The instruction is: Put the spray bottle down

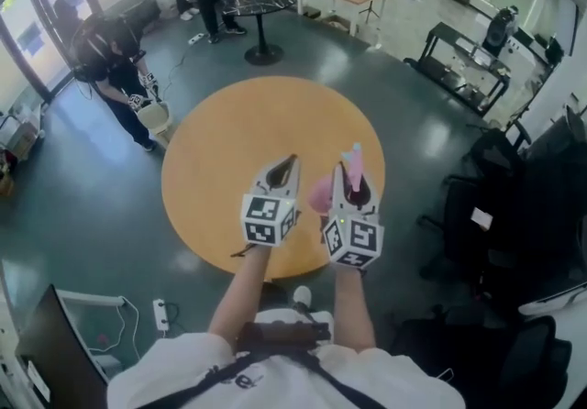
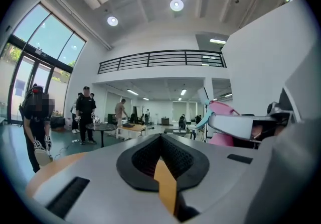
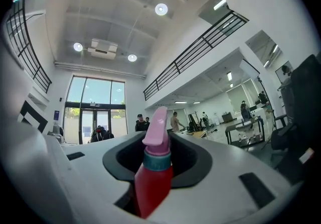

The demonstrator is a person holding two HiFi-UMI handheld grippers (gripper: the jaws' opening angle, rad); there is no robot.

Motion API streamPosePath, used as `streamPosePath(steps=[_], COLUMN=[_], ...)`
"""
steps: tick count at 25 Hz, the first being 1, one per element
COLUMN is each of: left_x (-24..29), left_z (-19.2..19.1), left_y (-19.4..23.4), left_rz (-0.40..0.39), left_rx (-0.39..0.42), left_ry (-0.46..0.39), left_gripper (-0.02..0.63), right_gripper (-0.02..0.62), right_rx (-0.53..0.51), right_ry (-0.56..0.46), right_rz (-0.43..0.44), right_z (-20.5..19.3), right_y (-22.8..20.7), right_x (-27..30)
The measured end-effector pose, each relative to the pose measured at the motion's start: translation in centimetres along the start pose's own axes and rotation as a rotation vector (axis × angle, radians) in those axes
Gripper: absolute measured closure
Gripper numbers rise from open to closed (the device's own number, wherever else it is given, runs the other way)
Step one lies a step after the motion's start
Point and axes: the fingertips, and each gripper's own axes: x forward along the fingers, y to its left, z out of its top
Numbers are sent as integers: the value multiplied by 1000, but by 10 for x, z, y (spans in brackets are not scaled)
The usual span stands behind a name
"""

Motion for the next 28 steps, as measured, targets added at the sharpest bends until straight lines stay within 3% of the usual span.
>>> streamPosePath(steps=[5,12,19,28], left_x=[8,22,34,53], left_z=[-16,-30,-37,-64], left_y=[25,45,79,119], left_rz=[65,67,127,152], left_rx=[33,7,-23,-77], left_ry=[41,67,79,145], left_gripper=[592,592,592,592], right_gripper=[451,451,451,451], right_rx=[-7,-77,-68,-70], right_ry=[53,130,183,257], right_rz=[41,143,217,185], right_z=[-23,-53,-72,-113], right_y=[8,32,55,65], right_x=[20,55,81,122])
